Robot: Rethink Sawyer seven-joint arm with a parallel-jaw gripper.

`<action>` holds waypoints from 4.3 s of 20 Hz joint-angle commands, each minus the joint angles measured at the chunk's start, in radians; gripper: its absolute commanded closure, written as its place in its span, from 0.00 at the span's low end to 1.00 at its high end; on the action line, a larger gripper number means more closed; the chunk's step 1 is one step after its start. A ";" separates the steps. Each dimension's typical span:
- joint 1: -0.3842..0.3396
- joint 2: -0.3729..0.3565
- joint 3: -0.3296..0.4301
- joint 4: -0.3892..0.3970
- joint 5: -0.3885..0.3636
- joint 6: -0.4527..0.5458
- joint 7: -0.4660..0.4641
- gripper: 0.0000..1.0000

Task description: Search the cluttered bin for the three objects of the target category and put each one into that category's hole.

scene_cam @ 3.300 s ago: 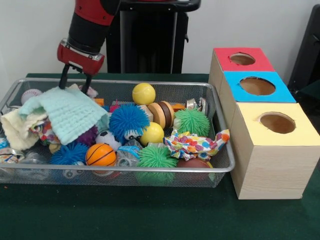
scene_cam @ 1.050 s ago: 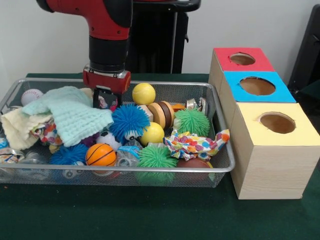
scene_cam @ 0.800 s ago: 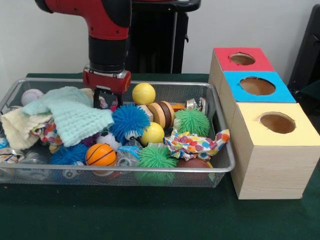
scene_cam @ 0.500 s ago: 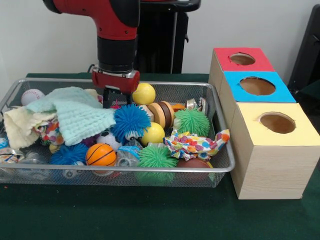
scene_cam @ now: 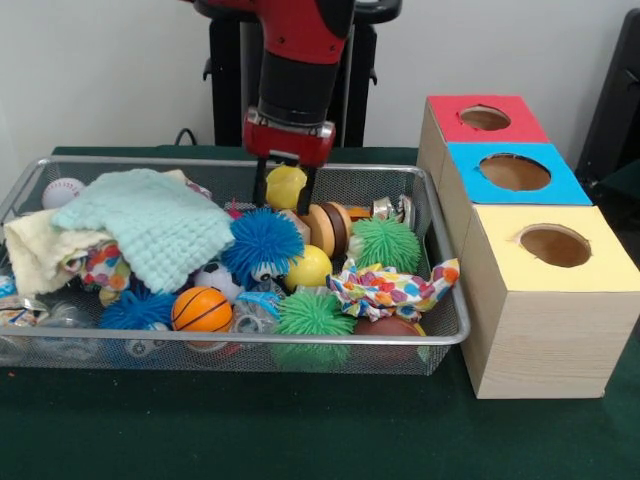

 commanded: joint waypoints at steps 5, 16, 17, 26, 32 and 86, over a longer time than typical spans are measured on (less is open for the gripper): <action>0.042 -0.130 -0.116 0.190 -0.034 0.049 0.129 0.00; -0.144 0.041 0.142 0.190 -0.042 -0.030 0.079 0.00; -0.154 0.052 0.160 0.196 -0.044 -0.049 0.085 0.00; -0.112 0.083 0.168 0.177 -0.055 -0.083 0.093 0.00; -0.066 0.059 0.154 0.192 -0.014 -0.056 0.127 0.00; -0.003 -0.055 0.085 -0.047 0.021 -0.009 0.153 0.00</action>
